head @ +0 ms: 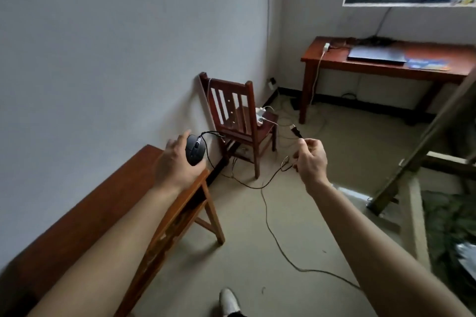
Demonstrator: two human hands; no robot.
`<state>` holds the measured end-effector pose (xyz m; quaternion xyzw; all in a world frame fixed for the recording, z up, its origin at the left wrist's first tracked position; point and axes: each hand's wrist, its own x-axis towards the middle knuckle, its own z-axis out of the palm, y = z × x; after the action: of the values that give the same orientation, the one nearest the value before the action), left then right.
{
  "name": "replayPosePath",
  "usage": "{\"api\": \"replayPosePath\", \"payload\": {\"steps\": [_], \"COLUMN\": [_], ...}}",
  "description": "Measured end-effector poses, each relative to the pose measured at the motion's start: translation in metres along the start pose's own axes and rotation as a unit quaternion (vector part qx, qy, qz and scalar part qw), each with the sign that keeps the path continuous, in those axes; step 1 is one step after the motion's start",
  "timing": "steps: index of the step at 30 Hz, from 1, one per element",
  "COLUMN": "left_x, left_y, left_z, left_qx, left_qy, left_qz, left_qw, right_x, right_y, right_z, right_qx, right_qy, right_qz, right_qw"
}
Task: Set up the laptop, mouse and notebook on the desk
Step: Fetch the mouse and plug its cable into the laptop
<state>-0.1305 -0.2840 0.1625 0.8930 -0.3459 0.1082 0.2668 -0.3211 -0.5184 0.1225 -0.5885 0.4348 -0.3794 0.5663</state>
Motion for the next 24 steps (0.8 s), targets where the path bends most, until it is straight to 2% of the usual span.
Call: {"api": "replayPosePath", "payload": {"steps": [5, 10, 16, 24], "left_x": [0.096, 0.214, 0.333, 0.442], "left_y": [0.04, 0.095, 0.188, 0.322], "left_z": [0.091, 0.173, 0.259, 0.397], "left_qx": [-0.011, -0.075, -0.103, -0.103], "left_qy": [-0.048, -0.109, -0.173, -0.202], "left_qz": [0.043, 0.081, 0.128, 0.187], "left_qw": [0.998, 0.988, 0.971, 0.956], "right_x": [0.098, 0.213, 0.333, 0.498], "right_y": [0.021, 0.003, -0.023, 0.015], "right_z": [-0.013, -0.03, -0.073, -0.152], "right_qx": [-0.013, -0.028, -0.035, -0.016], "right_qy": [0.049, 0.118, 0.206, 0.283], "right_qz": [0.019, 0.038, 0.024, 0.031], "right_qw": [0.999, 0.992, 0.978, 0.959]}}
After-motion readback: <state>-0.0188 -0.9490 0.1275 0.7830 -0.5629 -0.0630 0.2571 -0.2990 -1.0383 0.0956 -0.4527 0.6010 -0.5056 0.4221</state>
